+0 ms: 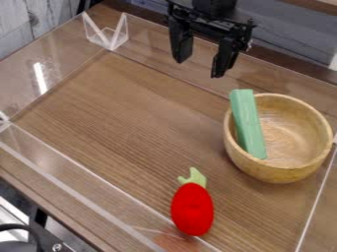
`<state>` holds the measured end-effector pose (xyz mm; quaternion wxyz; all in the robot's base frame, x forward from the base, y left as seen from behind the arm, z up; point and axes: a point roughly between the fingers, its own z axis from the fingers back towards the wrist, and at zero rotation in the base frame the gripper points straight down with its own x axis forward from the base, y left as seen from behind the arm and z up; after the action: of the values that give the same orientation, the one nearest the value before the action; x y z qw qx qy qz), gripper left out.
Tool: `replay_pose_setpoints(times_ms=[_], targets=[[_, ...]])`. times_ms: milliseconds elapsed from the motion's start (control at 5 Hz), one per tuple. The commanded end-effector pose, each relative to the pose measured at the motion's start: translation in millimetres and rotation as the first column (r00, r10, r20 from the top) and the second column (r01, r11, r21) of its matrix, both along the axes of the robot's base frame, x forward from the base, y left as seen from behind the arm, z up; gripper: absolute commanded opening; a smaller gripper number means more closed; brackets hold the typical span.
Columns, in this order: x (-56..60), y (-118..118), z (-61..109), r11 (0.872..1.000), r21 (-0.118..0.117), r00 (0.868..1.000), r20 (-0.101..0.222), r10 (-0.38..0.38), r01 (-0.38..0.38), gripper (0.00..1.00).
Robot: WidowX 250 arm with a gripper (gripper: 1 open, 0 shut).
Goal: Move the red object to the right side of the table
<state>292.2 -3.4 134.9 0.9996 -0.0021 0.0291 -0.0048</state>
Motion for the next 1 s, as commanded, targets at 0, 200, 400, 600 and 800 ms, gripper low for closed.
replay_pose_setpoints(times_ms=[0, 200, 400, 600, 800], targets=[[-4.5, -7, -5.0, 0.998, -0.004, 0.997, -0.033, -0.07, 0.07, 1.0], [-36.9, -13, -23.5, 0.998, -0.012, 0.996, -0.054, -0.07, 0.069, 1.0], [-68.0, -20, -40.0, 0.997, -0.019, 0.996, -0.052, -0.075, 0.074, 0.0], [-85.3, -26, -54.7, 0.999, -0.025, 0.998, -0.051, -0.049, 0.047, 1.0], [-97.1, -31, -67.4, 0.999, -0.037, 0.999, -0.039, -0.012, 0.011, 0.0]])
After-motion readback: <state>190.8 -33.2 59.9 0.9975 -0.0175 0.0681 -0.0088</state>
